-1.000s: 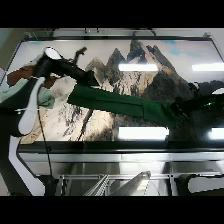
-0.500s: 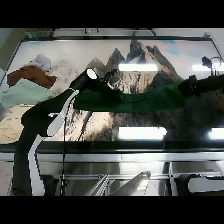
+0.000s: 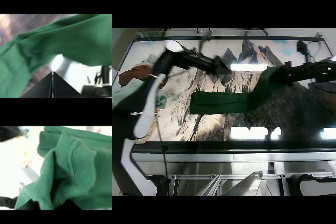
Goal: Fold the shirts.
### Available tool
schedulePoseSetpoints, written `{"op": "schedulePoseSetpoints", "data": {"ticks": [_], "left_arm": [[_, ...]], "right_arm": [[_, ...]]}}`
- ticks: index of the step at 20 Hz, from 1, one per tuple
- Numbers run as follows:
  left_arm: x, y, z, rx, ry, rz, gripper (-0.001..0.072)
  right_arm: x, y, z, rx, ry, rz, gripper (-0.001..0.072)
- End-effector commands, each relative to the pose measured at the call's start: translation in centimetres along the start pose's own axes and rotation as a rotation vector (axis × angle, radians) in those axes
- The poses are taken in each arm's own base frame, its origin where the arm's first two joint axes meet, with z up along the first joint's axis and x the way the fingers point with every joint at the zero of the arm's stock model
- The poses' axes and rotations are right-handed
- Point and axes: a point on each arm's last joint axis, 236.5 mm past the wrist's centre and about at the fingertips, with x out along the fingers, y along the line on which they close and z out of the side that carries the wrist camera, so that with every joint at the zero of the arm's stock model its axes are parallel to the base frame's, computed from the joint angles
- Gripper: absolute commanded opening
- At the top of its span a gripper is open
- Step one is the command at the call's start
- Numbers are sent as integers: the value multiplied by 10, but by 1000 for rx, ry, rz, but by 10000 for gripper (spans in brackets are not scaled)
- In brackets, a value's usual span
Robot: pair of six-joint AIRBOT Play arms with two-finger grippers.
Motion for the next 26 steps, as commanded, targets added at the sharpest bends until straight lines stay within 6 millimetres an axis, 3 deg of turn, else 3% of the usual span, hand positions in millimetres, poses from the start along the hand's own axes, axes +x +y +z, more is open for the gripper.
{"op": "schedulePoseSetpoints", "data": {"ticks": [1, 3, 6, 7, 8, 9, 11, 13, 14, 17, 18, 19, 20, 22, 24, 26], "left_arm": [[-101, -72, 7, 117, -112, -57, 0], [-130, -92, -8, 143, -125, -41, 1], [-148, -110, -28, 190, -142, -25, 1], [-152, -114, -33, 195, -158, -15, 1], [-156, -118, -37, 197, -177, -4, 1], [-159, -120, -40, 198, -193, 5, 1], [-165, -121, -53, 218, -207, 22, 2], [-170, -114, -63, 206, -227, 39, 2], [-174, -110, -67, 198, -237, 48, 2], [-186, -94, -78, 174, -276, 82, 1], [-189, -90, -81, 166, -290, 93, 2], [-192, -87, -83, 156, -302, 102, 2], [-194, -87, -86, 150, -309, 107, 2], [-196, -91, -88, 155, -316, 112, 23], [-199, -94, -85, 164, -333, 122, 276], [-201, -96, -83, 169, -338, 125, 285]], "right_arm": [[92, 43, 12, -87, -67, -22, 26], [160, 64, 7, -143, -117, -43, 26], [255, 72, -21, -176, -110, -66, 35], [278, 74, -31, -189, -85, -61, 227], [295, 77, -38, -202, -64, -50, 480], [304, 82, -38, -216, -59, -38, 501], [294, 90, -30, -240, -63, -31, 475], [256, 82, -27, -304, 8, -73, 325], [229, 65, -26, -305, 57, -138, 325], [128, -22, -14, -226, 129, -485, 325], [91, -52, -10, -166, 121, -588, 347], [67, -73, -8, -110, 105, -634, 560], [53, -92, -9, -48, 95, -643, 682], [51, -121, -18, 62, 105, -605, 682], [71, -138, -27, 114, 143, -530, 682], [101, -145, -32, 159, 159, -438, 682]]}}
